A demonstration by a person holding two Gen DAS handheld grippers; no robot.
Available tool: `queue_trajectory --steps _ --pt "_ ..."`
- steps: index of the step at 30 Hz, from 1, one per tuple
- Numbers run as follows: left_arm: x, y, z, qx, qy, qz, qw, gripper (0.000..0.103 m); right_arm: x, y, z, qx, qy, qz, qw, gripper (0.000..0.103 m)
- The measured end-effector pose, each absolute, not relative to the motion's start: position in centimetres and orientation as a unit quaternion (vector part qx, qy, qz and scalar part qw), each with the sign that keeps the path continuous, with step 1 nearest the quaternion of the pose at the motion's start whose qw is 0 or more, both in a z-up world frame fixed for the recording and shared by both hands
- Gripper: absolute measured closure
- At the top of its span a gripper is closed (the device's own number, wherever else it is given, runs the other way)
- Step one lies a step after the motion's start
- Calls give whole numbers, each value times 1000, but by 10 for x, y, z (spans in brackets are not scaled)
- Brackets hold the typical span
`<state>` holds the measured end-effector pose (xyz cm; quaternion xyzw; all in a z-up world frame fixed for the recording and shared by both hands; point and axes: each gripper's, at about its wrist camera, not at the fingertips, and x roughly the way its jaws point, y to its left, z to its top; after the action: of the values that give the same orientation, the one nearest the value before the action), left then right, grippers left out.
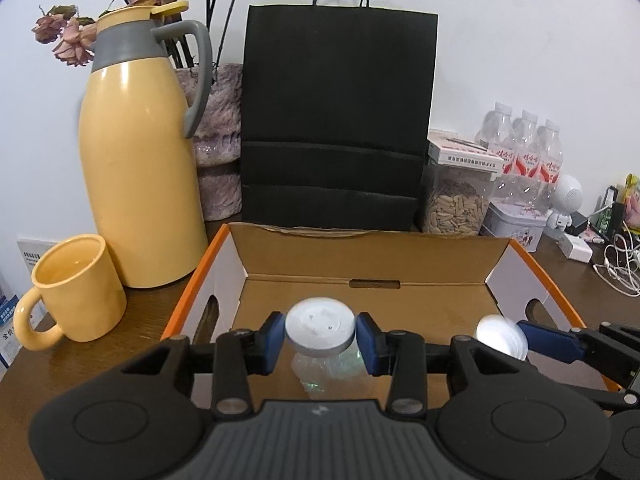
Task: Organize objects
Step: 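Open both grippers to release the caps into the box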
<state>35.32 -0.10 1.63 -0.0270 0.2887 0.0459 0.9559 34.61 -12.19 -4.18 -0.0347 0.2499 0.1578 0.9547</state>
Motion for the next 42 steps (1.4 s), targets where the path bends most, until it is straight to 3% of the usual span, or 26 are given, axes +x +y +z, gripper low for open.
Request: queue_trajectory --steps 1,2,4,8,29,42 --pt "353 -1 17 -27 288 47 956 37 346 -123 -42 -35 251 155 955 50" --pt "353 -1 17 -27 286 49 956 17 345 -123 -42 -36 253 152 955 25" --pt "351 -1 19 -26 277 52 959 8 343 -123 -43 -43 253 143 956 0" --pt "349 -3 21 -23 273 52 960 4 340 -122 -42 -49 246 136 958 0" --pt "338 -7 27 -21 266 49 962 4 329 -125 -35 -42 235 139 961 0" --pt "293 -4 41 -23 245 41 968 3 293 -136 -26 -34 221 131 966 0"
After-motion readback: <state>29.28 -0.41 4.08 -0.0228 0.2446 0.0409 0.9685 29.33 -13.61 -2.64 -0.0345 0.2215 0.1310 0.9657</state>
